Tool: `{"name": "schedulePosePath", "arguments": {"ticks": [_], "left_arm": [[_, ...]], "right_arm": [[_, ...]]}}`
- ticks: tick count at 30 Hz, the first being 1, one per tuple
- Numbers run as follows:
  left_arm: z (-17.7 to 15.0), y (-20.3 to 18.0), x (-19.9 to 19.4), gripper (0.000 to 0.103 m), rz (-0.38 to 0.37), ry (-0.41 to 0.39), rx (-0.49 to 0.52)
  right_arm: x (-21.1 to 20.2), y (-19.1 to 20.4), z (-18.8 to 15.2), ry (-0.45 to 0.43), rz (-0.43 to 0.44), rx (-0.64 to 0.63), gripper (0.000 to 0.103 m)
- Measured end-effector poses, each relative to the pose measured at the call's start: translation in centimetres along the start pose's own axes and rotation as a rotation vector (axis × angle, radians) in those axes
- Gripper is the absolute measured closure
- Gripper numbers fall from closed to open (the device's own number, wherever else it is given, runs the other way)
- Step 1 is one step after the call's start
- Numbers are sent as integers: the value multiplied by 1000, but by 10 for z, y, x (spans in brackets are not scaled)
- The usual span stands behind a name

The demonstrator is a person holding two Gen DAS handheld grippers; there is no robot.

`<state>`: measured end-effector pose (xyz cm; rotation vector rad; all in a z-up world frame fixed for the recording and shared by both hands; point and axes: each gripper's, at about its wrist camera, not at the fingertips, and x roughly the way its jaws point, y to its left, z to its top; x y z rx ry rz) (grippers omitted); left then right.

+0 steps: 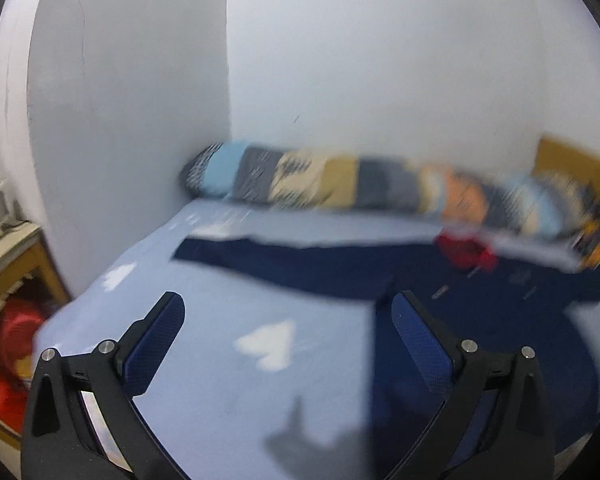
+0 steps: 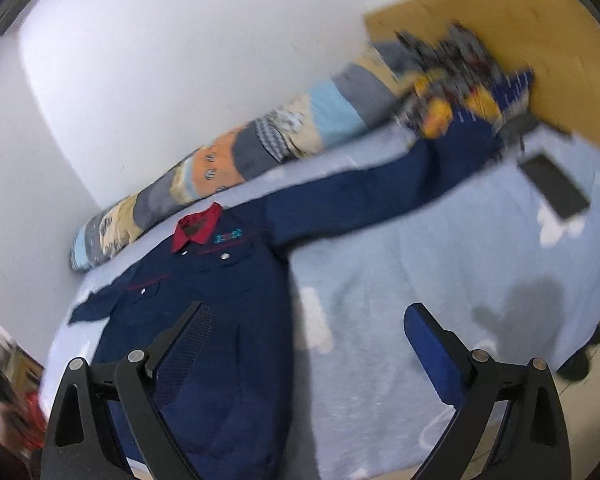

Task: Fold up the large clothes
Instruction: 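Move both tools over the navy jacket spread on the bed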

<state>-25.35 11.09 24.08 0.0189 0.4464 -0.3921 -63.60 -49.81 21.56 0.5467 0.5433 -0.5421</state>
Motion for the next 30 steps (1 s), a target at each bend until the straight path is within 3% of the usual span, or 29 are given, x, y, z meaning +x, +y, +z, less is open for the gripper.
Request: {"name": "schedulePosePath", "arguments": {"ticks": [2, 5, 8, 13, 16, 19, 21, 25, 30], "left_arm": [[16, -15, -10, 0, -62, -46, -48], [4, -55, -33, 0, -97, -63, -53], [-29, -102, -48, 0, -33, -41, -18], [-91, -184, -76, 0, 8, 9, 91], [-104, -204, -84, 0, 47, -17, 199], [-122, -229, -81, 0, 83, -24, 205], [-131, -234, -70, 0, 73, 32, 187], [-135, -233, -51, 0, 62, 112, 133], [-141, -242, -35, 0, 38, 182, 127]], "right_arm": [[-15, 27, -3, -32, -35, -61, 4], [-37, 66, -18, -86, -83, -157, 2], [-46, 102, -42, -109, -101, -234, 1], [-51, 146, -97, -124, -106, -309, 0], [-48, 161, -123, -100, -132, -356, 1], [-42, 170, -143, -76, -148, -367, 1], [-37, 177, -152, -78, -211, -383, 1], [-35, 186, -152, -79, -252, -412, 1], [-32, 193, -148, -37, -240, -443, 2]]}}
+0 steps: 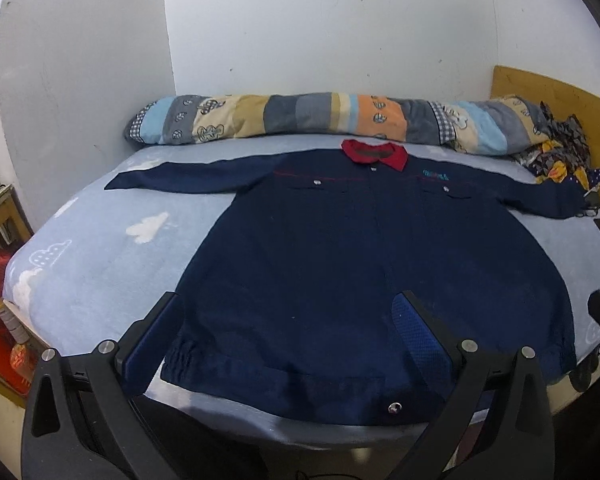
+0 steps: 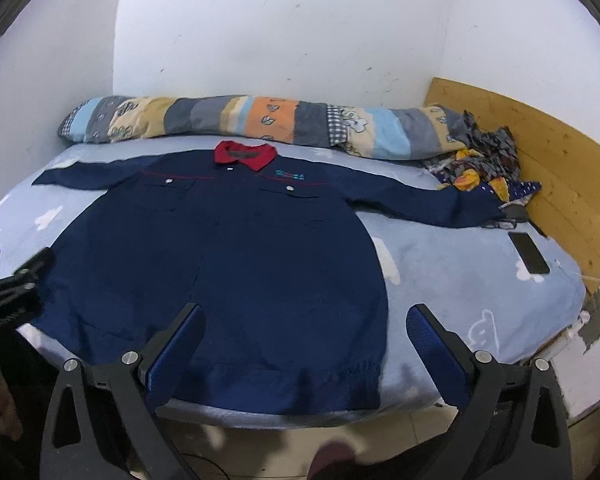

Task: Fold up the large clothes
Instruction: 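Move both tools over the navy jacket spread on the bed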

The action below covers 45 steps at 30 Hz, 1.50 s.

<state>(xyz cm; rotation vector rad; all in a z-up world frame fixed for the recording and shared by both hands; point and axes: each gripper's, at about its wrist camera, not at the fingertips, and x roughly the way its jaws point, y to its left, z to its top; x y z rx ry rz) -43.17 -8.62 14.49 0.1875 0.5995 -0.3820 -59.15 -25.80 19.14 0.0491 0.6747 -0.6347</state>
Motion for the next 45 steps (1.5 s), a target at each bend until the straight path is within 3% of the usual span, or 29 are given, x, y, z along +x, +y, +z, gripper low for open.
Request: {"name": "schedulePosePath", "arguments": {"ticks": [5, 13, 19, 45], "left_arm": [[2, -8, 11, 0, -5, 43, -6], [-4, -7, 25, 0, 4, 113, -7], [-5, -14, 26, 0, 1, 118, 29], [-5, -10, 21, 0, 12, 102, 12]], "right_arm": [[21, 19, 7, -24, -77, -150, 2], [58, 44, -3, 49, -46, -222, 2], [63, 43, -8, 80, -28, -209, 2], [59, 31, -9, 120, 43, -139, 2]]}}
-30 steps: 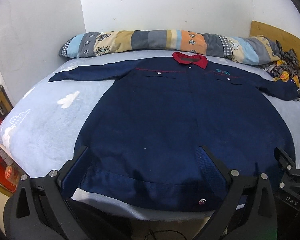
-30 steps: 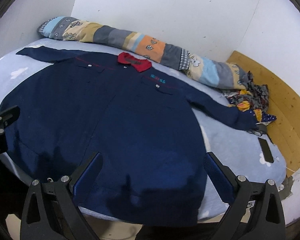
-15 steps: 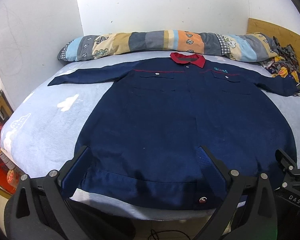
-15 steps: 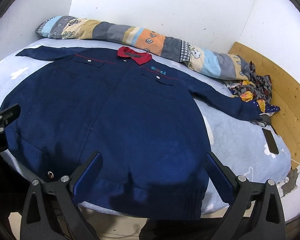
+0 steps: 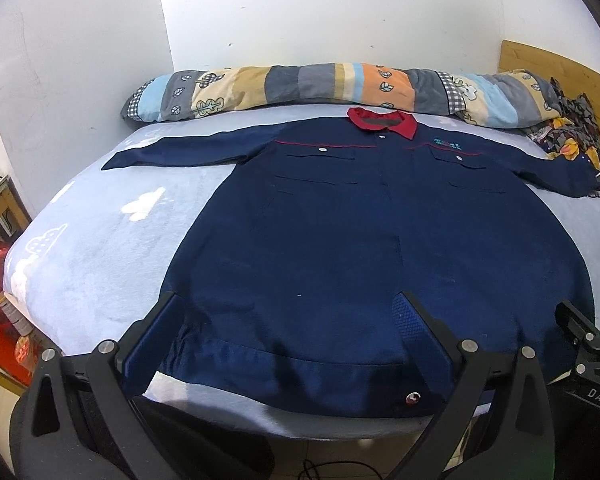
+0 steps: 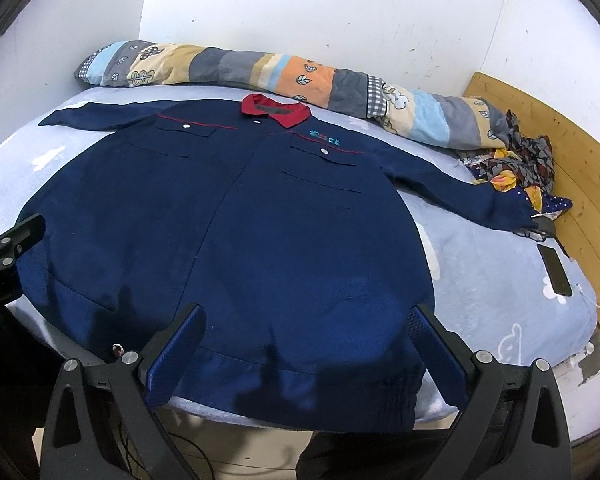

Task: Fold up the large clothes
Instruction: 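Move both tools over the navy jacket spread on the bed, then grasp the navy sleeve cuff with the right tool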

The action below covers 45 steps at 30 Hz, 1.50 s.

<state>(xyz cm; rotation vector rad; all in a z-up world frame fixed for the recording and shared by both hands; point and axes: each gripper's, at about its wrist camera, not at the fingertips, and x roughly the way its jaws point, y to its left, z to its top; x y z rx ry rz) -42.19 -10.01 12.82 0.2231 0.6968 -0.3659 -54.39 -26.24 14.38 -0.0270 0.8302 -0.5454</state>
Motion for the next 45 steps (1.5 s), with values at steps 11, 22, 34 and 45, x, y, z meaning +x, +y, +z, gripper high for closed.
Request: {"name": "schedulePosePath", "arguments": {"ticks": [11, 22, 34, 45], "left_arm": [[57, -26, 28, 0, -24, -86, 53], [87, -56, 75, 0, -69, -73, 147], [99, -84, 92, 0, -145, -20, 161], [100, -102, 98, 0, -219, 25, 189]], "right_arm": [[9, -14, 19, -5, -13, 10, 2], [69, -100, 87, -5, -122, 147, 1], [159, -274, 102, 70, 48, 679, 2], [204, -469, 22, -14, 195, 1230, 10]]}}
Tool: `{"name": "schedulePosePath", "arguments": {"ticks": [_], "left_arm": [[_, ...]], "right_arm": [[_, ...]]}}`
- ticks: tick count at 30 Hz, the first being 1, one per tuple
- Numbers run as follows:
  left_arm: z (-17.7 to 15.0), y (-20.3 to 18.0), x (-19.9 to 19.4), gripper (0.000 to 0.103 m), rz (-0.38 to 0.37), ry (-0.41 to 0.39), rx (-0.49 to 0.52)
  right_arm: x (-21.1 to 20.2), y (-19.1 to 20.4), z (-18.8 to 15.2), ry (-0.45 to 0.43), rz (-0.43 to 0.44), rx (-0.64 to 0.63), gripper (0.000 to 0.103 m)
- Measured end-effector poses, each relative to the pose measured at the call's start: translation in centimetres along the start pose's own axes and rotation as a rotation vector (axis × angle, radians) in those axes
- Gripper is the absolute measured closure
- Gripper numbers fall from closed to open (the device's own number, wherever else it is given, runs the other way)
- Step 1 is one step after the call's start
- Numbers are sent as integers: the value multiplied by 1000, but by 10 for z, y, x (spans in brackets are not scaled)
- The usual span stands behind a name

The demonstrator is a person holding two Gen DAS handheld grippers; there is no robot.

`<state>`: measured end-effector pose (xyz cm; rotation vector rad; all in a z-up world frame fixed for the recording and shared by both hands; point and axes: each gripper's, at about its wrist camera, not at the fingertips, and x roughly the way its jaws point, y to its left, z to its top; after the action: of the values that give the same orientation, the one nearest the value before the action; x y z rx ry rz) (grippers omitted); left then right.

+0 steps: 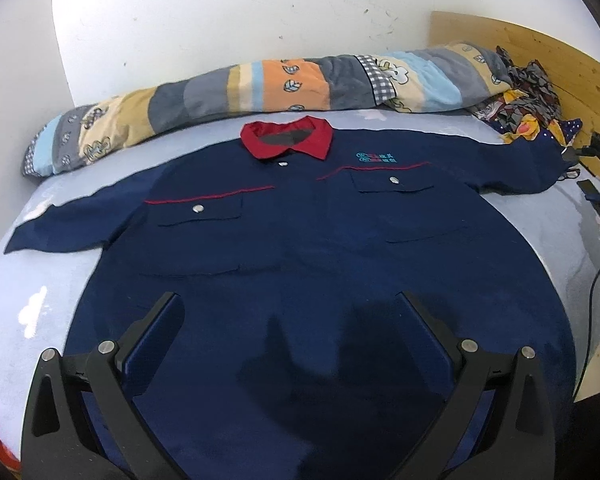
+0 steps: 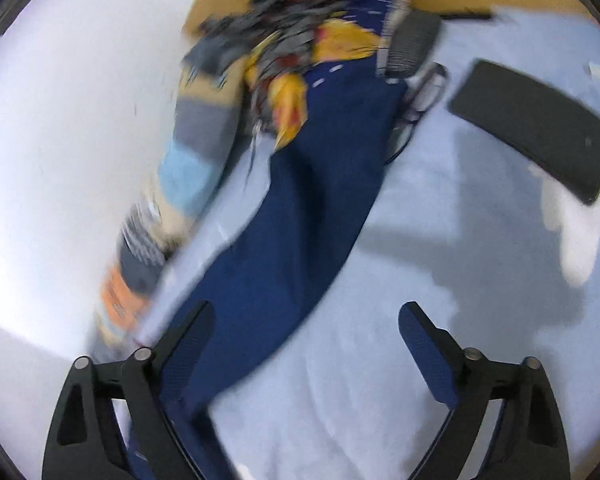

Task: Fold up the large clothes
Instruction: 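Grasp the navy sleeve cuff with the right tool, then lift the sleeve with the right tool and carry it across the jacket front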

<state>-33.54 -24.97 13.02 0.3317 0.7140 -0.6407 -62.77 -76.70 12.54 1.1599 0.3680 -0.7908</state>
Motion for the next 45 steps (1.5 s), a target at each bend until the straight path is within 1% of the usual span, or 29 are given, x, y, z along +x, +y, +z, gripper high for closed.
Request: {"name": "schedulePosePath", "arguments": {"ticks": [2, 3, 5, 6, 7, 9, 11, 13, 15, 16, 17, 18, 19, 21, 23, 24, 25, 26, 27, 28, 30, 32, 33, 34, 35, 36, 40, 43, 45], "left_arm": [[0, 0, 4, 0, -10, 16, -7], [0, -1, 6, 0, -17, 27, -8], [-2, -3, 9, 0, -22, 41, -3], [-3, -5, 11, 0, -20, 47, 4], [-4, -6, 12, 0, -17, 52, 12], [-6, -9, 17, 0, -7, 64, 23], [-8, -9, 22, 0, -1, 81, 26], [-11, -10, 27, 0, 5, 100, 30], [-14, -11, 32, 0, 10, 120, 39], [-14, -11, 34, 0, 10, 131, 43], [-15, -11, 36, 0, 9, 136, 47], [-16, -12, 36, 0, 10, 137, 49], [-16, -12, 37, 0, 10, 137, 50], [-15, -11, 37, 0, 1, 134, 39], [-15, -11, 36, 0, -3, 127, 35], [-16, -10, 37, 0, -6, 128, 36], [-17, -10, 37, 0, -8, 129, 36], [-17, -10, 37, 0, -7, 131, 36], [-17, -10, 38, 0, -8, 137, 36], [-17, -10, 38, 0, -10, 142, 34], [-17, -9, 39, 0, -9, 142, 31], [-17, -9, 38, 0, -9, 138, 31], [-17, -9, 38, 0, -7, 136, 32], [-17, -9, 37, 0, -8, 136, 35], [-18, -9, 37, 0, -6, 135, 40], [-18, -9, 37, 0, -3, 134, 42], [-16, -8, 33, 0, -11, 123, 34], [-15, -6, 28, 0, -5, 105, 41], [-15, -4, 25, 0, -1, 94, 40]], "right_arm": [[4, -17, 17, -7, 43, 63, 12], [6, -23, 23, -13, 61, 80, 18], [18, -34, 34, -13, 102, 111, 26], [25, -37, 38, -9, 105, 114, 33], [33, -38, 42, -4, 91, 110, 38], [46, -39, 50, -1, 71, 100, 54], [61, -35, 59, -3, 52, 88, 57], [73, -33, 64, -27, 4, 82, 57], [81, -34, 66, -52, -17, 73, 57], [90, -36, 68, -36, -34, 72, 57], [96, -38, 68, -27, -59, 73, 60], [101, -41, 68, -39, -76, 73, 64], [104, -42, 69, -50, -74, 69, 65], [112, -44, 72, -40, -61, 63, 65], [116, -45, 75, -37, 12, 67, 65], [120, -46, 75, -28, 66, 79, 70], [122, -47, 75, -27, 99, 86, 78], [123, -46, 73, -40, 130, 88, 98], [122, -43, 72, -59, 159, 73, 98], [123, -37, 71, -64, 167, 41, 98], [125, -29, 72, -74, 108, 11, 98], [126, -31, 72, -110, 51, 37, 91], [127, -32, 72, -117, 38, 46, 91], [129, -33, 70, -103, 47, 57, 92], [128, -35, 68, -98, 58, 64, 98], [122, -33, 67, -122, 74, 59, 99], [90, -5, 73, -187, 137, 7, 100], [63, 20, 76, -213, 210, -18, 100], [49, 38, 76, -219, 240, -36, 100]]}}
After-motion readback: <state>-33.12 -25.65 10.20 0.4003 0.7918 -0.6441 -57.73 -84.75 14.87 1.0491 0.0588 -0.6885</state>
